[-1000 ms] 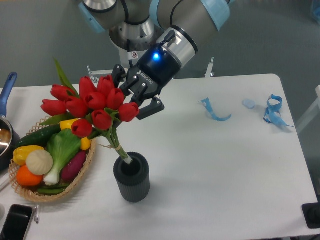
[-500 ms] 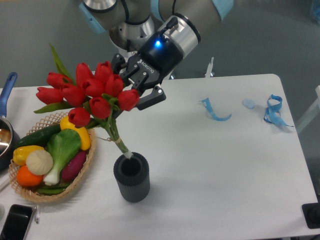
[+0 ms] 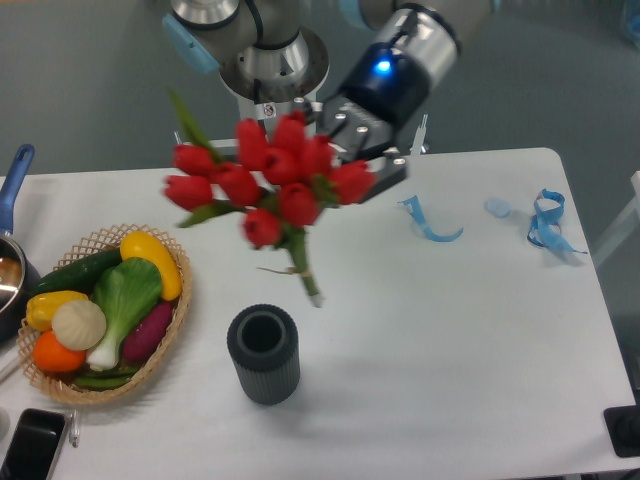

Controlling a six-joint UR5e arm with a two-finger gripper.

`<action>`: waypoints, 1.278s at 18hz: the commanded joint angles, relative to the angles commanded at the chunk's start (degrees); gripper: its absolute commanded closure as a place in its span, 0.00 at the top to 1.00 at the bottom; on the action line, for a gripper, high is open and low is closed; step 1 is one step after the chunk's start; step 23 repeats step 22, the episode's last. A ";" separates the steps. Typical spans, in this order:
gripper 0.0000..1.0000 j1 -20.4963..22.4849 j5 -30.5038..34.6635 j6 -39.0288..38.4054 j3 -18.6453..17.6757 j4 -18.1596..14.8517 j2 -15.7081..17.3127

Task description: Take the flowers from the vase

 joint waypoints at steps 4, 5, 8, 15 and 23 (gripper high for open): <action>0.41 2.64 0.00 5.11 0.18 0.00 -3.27; 0.41 3.00 0.09 5.55 0.18 0.00 -3.70; 0.40 2.91 0.17 6.60 0.01 0.00 -4.85; 0.40 4.49 0.18 8.89 -2.11 0.18 -4.76; 0.40 4.06 0.18 8.89 -2.02 0.00 -4.67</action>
